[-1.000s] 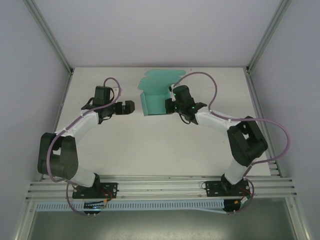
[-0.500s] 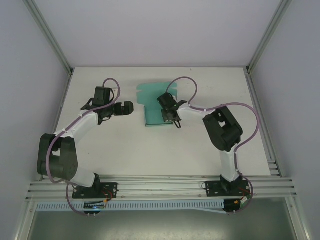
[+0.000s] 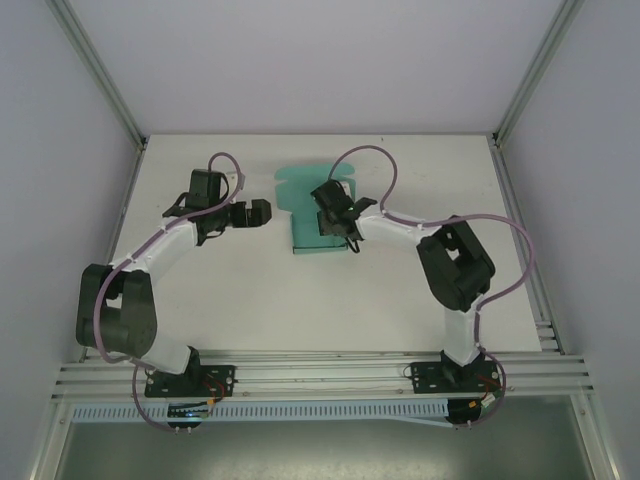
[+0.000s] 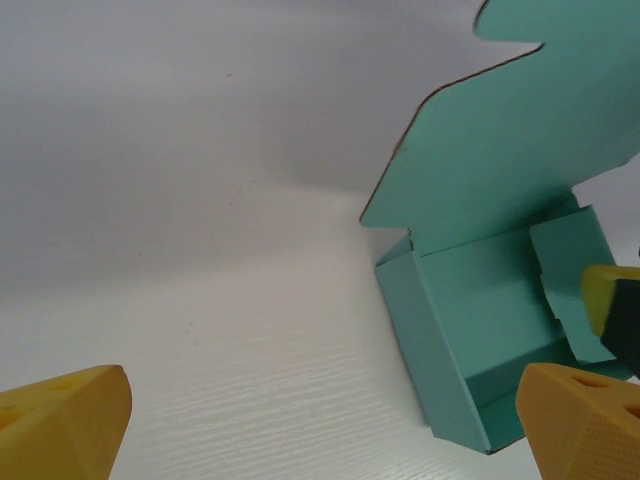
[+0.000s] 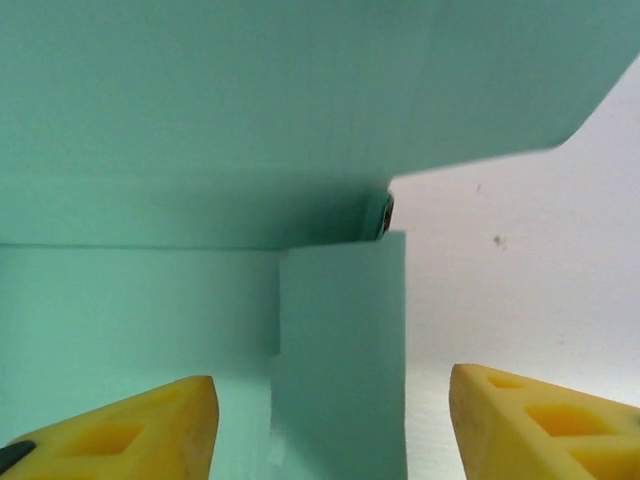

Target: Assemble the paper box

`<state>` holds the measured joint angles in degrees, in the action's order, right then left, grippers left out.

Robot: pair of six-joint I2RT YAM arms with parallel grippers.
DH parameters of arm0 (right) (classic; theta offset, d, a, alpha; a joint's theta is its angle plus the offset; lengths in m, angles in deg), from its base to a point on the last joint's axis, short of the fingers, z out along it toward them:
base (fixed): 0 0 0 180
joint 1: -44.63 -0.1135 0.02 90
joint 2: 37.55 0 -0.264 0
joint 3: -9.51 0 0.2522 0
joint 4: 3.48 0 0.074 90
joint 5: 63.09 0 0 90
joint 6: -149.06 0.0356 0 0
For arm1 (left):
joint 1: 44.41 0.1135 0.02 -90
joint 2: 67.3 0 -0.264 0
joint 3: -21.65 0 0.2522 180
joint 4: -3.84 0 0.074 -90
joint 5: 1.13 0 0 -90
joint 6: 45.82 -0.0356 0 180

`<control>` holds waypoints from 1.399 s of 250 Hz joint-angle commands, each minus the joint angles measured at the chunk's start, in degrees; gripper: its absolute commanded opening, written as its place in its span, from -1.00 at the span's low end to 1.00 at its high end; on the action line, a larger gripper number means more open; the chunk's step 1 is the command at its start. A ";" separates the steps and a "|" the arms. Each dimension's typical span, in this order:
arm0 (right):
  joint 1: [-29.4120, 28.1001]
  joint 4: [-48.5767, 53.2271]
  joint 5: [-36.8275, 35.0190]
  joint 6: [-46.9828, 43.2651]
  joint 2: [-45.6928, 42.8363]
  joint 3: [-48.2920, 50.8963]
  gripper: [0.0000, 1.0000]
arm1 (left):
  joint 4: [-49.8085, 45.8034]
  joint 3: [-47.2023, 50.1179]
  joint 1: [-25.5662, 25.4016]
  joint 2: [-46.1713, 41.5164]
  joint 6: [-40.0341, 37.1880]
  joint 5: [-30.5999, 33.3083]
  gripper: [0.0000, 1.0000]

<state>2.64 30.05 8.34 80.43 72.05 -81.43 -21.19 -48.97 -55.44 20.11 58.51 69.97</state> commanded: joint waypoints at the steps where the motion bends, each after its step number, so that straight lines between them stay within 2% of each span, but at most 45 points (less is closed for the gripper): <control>1: 1.84 -1.85 1.32 0.57 -2.62 1.58 0.24 | 1.69 -2.20 -0.03 1.53 -1.23 -2.66 0.97; 18: 2.77 -2.03 4.87 0.48 -2.97 2.49 0.15 | 1.77 -2.29 -0.05 2.26 -1.57 -3.53 0.97; 59: 4.33 0.96 14.49 -1.93 -1.67 2.36 0.11 | 2.33 -1.61 -0.05 3.56 -2.17 -5.17 0.97; 79: 5.44 3.92 16.66 -1.59 0.26 0.73 0.01 | 2.83 -1.33 -0.05 3.59 -2.78 -6.30 0.97; 134: 7.63 8.10 22.78 -2.70 4.35 -2.94 -0.02 | 3.61 -0.23 -0.05 3.13 -3.72 -8.41 0.97; 145: 7.68 8.83 22.31 -2.89 5.22 -3.63 -0.05 | 3.69 0.05 0.00 3.21 -3.63 -8.55 0.97; 160: 7.72 9.15 20.86 -2.61 5.87 -4.18 -0.40 | 3.80 0.42 -0.05 3.42 -3.57 -8.32 0.97; 180: 7.76 10.74 18.82 -2.21 6.94 -5.45 -0.56 | 3.41 0.39 -0.05 3.75 -3.56 -7.75 0.97; 203: 7.72 12.03 15.73 -1.50 7.82 -6.04 -1.00 | 2.88 0.22 -0.07 3.84 -3.56 -7.55 0.97; 246: 6.36 9.55 9.98 -2.82 5.97 -4.48 -1.00 | 0.90 -0.46 -0.72 3.59 0.16 -8.70 0.97; 260: 5.19 8.31 4.68 -2.92 5.11 -4.00 -1.00 | -1.45 -1.75 -2.34 4.41 0.94 -6.12 0.96; 274: 4.21 6.25 0.14 -2.67 3.79 -3.05 -1.00 | -4.14 -2.91 -4.88 5.18 1.24 -0.40 0.97; 294: 3.49 -1.81 -3.17 -2.13 0.37 1.74 -1.00 | -4.47 -3.09 -7.03 5.64 3.44 1.62 0.97; 316: 2.68 -14.67 -5.13 -3.56 -3.68 8.86 -1.00 | 0.99 -1.52 -7.51 5.10 7.84 -2.43 0.94; 336: 2.39 -24.64 -2.33 -5.49 -6.07 13.40 -1.00 | 3.85 -2.14 -8.61 5.15 9.23 -3.27 0.90; 350: 2.11 -29.21 -0.57 -6.31 -7.09 15.11 -1.00 | 3.33 -3.36 -9.78 5.60 9.67 0.25 0.87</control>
<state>5.19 18.84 8.65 76.93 69.01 -69.85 -20.60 -50.59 -63.77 25.34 64.13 67.81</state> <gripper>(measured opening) 0.057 0.949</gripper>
